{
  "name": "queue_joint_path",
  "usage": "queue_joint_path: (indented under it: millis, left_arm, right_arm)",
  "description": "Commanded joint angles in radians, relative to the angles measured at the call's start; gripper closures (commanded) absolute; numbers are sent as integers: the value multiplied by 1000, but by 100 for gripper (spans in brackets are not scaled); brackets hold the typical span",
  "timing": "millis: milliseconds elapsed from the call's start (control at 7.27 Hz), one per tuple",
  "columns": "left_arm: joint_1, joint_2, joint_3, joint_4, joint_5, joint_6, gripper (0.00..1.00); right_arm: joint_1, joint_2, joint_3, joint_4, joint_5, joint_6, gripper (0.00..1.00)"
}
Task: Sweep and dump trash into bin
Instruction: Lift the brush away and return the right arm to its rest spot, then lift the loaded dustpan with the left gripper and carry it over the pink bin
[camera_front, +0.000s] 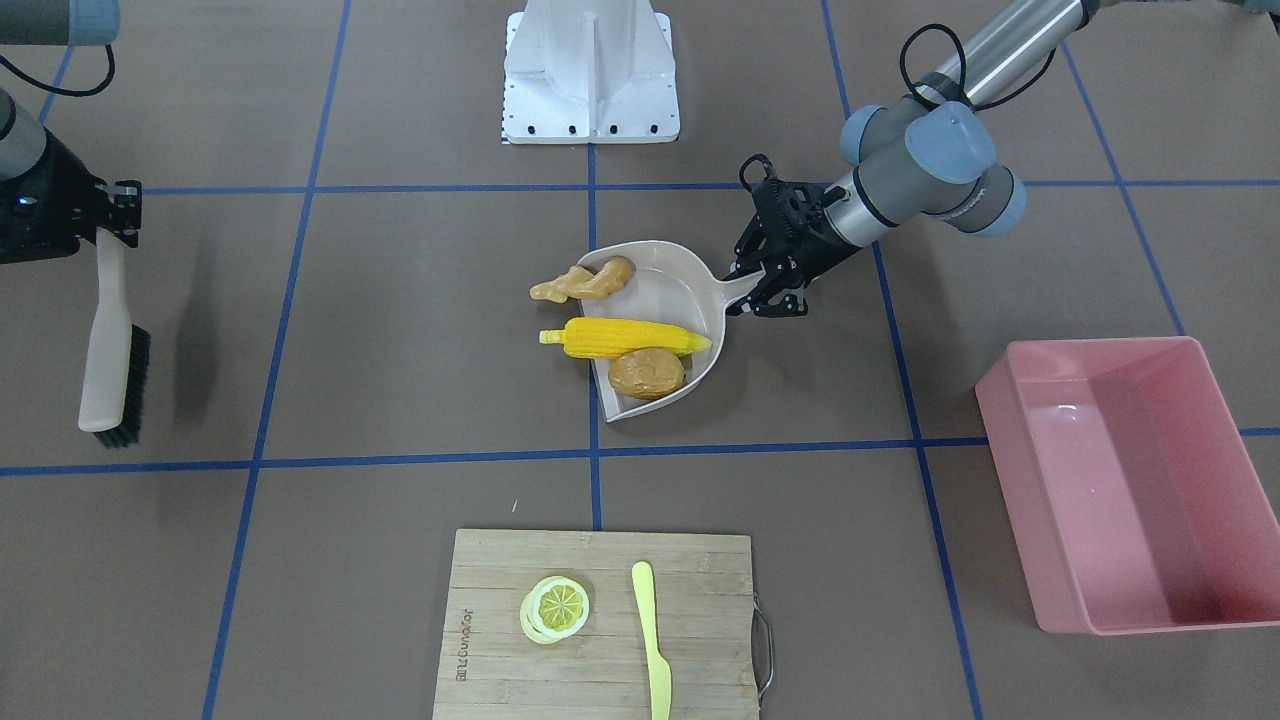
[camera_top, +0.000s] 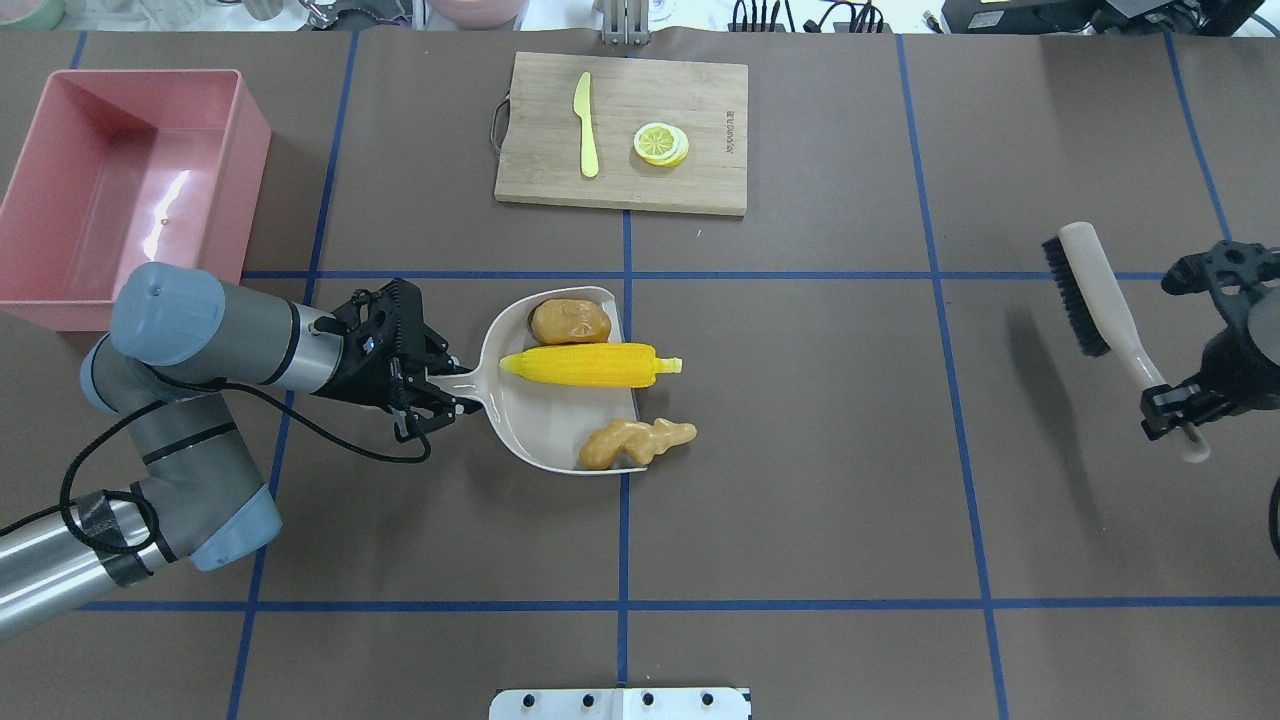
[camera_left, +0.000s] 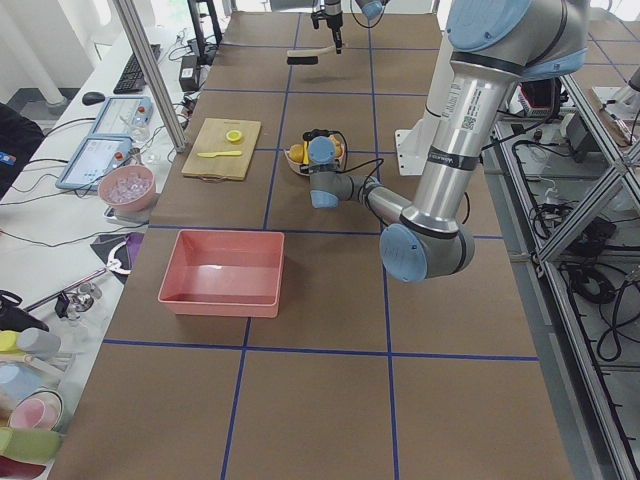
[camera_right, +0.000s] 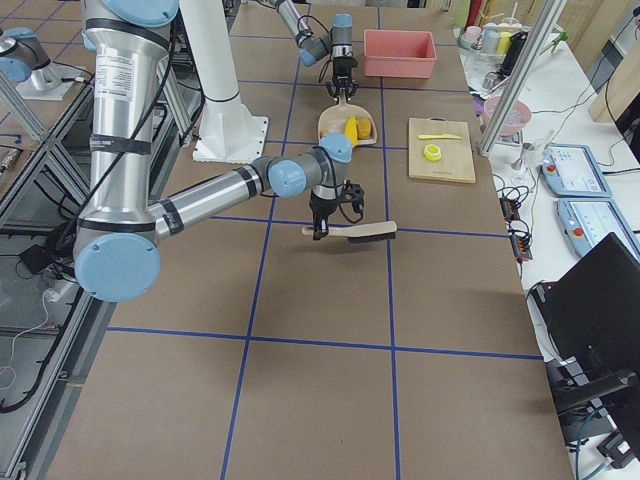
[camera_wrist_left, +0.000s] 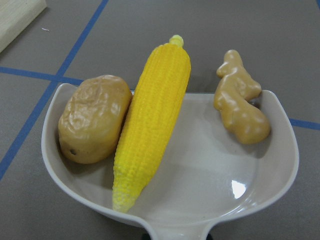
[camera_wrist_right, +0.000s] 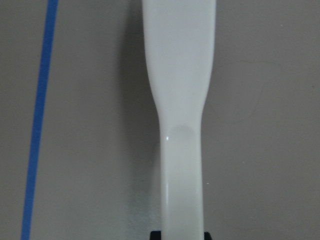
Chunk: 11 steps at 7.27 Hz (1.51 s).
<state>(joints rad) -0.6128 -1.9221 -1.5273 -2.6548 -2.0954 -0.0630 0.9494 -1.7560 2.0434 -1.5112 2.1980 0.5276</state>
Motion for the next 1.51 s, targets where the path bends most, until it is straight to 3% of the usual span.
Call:
queue_joint_path:
  millis: [0, 413, 825, 1100, 1375]
  left_arm:
    - [1, 0, -1, -1, 0, 0, 64]
    - [1, 6, -33, -7, -2, -1, 70]
    - [-4, 41, -149, -19, -14, -9, 72]
    - [-33, 78, -204, -77, -9, -12, 84]
    - [-106, 104, -203, -224, -5, -120, 100]
  right_arm:
    - [57, -71, -41, 83, 28, -9, 100]
    - [86, -114, -75, 167, 42, -6, 100]
    - [100, -158, -106, 208, 65, -12, 100]
    - [101, -171, -147, 271, 91, -6, 100]
    - [100, -175, -176, 272, 110, -6, 100]
